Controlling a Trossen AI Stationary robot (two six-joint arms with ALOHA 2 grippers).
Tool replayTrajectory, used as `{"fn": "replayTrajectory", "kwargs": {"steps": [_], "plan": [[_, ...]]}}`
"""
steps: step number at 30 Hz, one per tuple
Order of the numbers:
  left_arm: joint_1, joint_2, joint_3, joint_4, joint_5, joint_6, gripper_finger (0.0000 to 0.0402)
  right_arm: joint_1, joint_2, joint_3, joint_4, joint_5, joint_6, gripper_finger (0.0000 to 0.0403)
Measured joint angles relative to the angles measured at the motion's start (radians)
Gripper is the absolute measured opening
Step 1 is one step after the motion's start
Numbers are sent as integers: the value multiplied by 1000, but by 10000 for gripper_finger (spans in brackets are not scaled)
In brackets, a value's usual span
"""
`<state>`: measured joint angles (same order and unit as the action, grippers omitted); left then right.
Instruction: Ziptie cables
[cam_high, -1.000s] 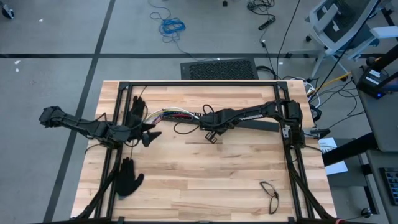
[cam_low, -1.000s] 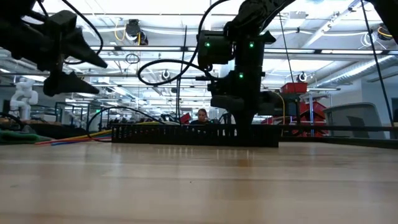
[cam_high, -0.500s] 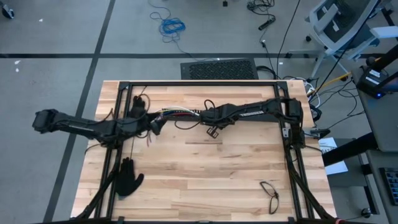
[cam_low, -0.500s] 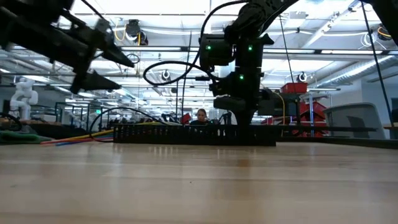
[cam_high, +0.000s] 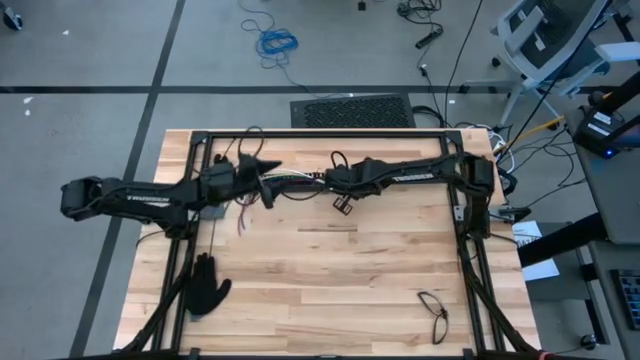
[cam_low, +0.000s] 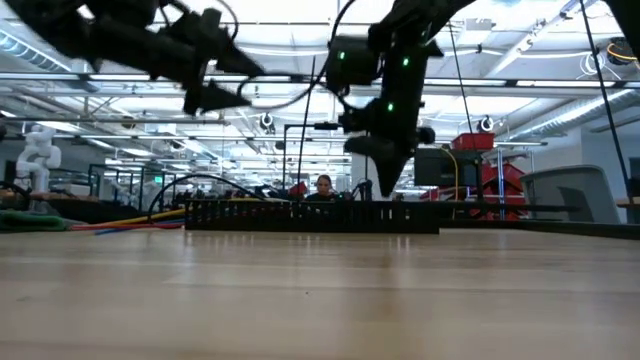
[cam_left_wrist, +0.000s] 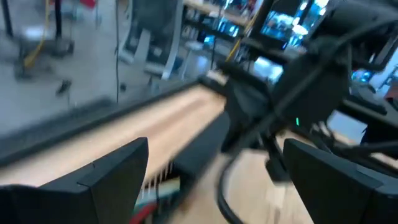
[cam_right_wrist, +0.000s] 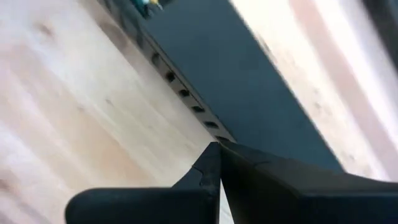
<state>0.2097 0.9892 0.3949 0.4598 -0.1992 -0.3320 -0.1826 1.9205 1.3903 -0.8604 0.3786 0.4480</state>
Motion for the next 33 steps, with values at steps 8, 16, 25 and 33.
{"fn": "replayTrajectory", "kwargs": {"steps": [8,16,25,33], "plan": [[127,54,166,-115,42,222,367,-19,-125,0,-37,48,-14,0],[456,277,414,-403,704,-21,367,-25,-281,0,20,117,-94,2],[612,636,858,-1174,887,341,367,-88,-309,0,53,113,-270,16],[621,694,983,-1469,555,433,367,-140,-309,0,81,-30,-421,17]]}}
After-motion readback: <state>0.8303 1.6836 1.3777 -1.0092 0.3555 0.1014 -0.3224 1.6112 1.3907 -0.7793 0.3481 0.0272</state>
